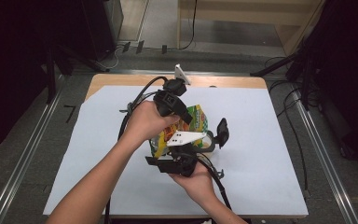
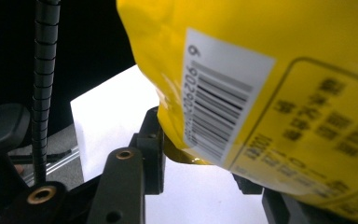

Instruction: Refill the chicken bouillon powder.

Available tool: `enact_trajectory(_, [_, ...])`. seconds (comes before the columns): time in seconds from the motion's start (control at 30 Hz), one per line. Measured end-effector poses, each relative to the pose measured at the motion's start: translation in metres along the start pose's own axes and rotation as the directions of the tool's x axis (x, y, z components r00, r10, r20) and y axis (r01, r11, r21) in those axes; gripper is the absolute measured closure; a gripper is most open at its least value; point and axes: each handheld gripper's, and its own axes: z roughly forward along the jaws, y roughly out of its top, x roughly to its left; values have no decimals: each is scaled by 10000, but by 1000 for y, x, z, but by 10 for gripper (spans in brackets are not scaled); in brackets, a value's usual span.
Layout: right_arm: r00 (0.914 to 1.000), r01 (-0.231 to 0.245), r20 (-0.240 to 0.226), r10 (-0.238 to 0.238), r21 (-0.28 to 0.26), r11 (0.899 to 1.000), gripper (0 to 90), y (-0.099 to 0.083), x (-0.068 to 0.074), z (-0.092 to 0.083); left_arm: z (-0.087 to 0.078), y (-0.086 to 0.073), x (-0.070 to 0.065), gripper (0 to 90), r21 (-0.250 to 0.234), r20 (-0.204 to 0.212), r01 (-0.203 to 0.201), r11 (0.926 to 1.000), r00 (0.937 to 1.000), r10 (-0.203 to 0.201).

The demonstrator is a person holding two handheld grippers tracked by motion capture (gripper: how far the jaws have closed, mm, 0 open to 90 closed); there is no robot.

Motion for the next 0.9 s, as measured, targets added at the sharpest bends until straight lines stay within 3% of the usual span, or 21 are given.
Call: enact_trajectory(0.9, [9999,-154,-75,153,-55,9999,632,1,-1,0,0,1,-1,847,-20,-29,38,10000,10000,-38])
